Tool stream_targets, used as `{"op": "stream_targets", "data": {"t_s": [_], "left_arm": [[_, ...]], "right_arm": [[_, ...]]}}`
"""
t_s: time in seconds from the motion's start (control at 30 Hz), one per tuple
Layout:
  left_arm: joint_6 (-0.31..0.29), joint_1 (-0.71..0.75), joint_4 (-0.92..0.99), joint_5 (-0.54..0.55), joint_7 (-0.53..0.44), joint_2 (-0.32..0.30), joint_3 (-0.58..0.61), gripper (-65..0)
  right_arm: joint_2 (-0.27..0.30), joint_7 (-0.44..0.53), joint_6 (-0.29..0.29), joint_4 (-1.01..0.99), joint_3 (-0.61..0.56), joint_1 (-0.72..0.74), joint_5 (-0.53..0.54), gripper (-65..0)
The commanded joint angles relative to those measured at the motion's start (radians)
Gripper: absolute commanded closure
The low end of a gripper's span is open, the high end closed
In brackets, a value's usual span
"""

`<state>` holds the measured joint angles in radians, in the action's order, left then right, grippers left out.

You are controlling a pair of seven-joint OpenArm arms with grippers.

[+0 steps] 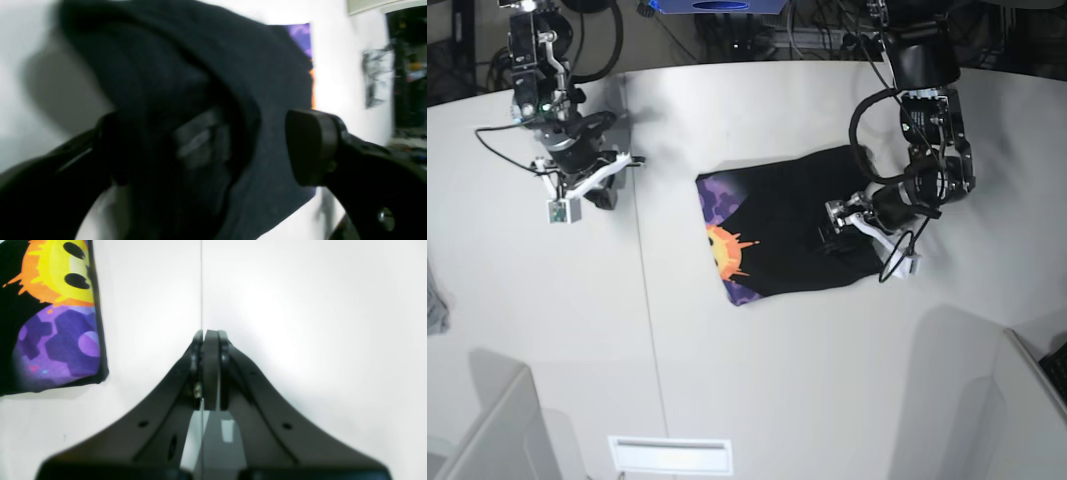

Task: Fold the T-shirt properly
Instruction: 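Grasp the folded shirt's edge with the left gripper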

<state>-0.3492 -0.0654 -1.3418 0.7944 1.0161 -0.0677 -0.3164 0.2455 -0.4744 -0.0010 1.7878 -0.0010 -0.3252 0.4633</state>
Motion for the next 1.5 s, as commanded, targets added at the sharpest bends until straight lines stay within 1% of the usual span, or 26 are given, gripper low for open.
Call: {"op": "stream_targets", "data": {"t_s": [0.0,0.13,0.3,0.4,0.53,0.6,0.73,0.9,1.03,1.13,1.2,1.3,1.47], "left_arm": [[0.012,0.003,0.002,-0.034,0.033,-0.008,0.012,-65.0],[0.014,0.005,0.011,-0.034,0.033,-0.013,0.069,-65.0],[0.014,0.005,0.068,-0.036,0.036,-0.014,0.087,-38.5],[0.014,0.003,0.088,-0.036,0.039,-0.014,0.089,-23.9],[0.014,0.002,0.092,-0.036,0.036,-0.056,0.164,-0.2],[0.017,-0.011,0.092,-0.036,0.036,-0.085,0.211,0.0],[0.081,-0.02,0.092,-0.036,0.039,-0.129,0.28,0.0],[0.081,-0.06,0.088,-0.036,0.04,-0.198,0.389,0.0],[0.081,-0.104,0.086,-0.036,0.04,-0.263,0.523,0.0],[0.081,-0.136,0.084,-0.036,0.039,-0.301,0.616,0.0],[0.08,-0.156,0.086,-0.036,0.036,-0.317,0.662,0.0],[0.078,-0.195,0.084,-0.036,0.036,-0.341,0.745,0.0],[0.078,-0.276,0.083,-0.036,0.034,-0.363,0.905,0.0]], "right_arm": [[0.008,0.022,0.003,0.022,0.006,0.005,0.001,0.0],[0.008,0.022,0.003,0.022,0.006,0.005,0.001,0.0],[0.008,0.022,0.003,0.022,0.006,0.008,0.001,0.0],[0.008,0.022,0.003,0.022,0.006,0.008,0.001,0.0],[0.008,0.022,0.003,0.022,0.006,0.007,0.001,0.0],[0.008,0.022,0.003,0.022,0.008,0.007,0.001,0.0],[0.008,0.022,0.003,0.022,0.008,0.005,0.001,0.0],[0.007,0.022,0.003,0.022,0.008,0.005,0.001,0.0],[0.007,0.022,0.003,0.022,0.009,-0.002,0.001,0.0],[-0.007,0.022,0.003,0.024,0.058,-0.016,0.001,0.0],[-0.022,0.022,0.003,0.024,0.091,-0.03,0.001,0.0],[-0.024,0.021,0.003,0.028,0.129,-0.05,0.001,0.0],[-0.024,0.021,0.003,0.031,0.166,-0.074,0.001,0.0]]}}
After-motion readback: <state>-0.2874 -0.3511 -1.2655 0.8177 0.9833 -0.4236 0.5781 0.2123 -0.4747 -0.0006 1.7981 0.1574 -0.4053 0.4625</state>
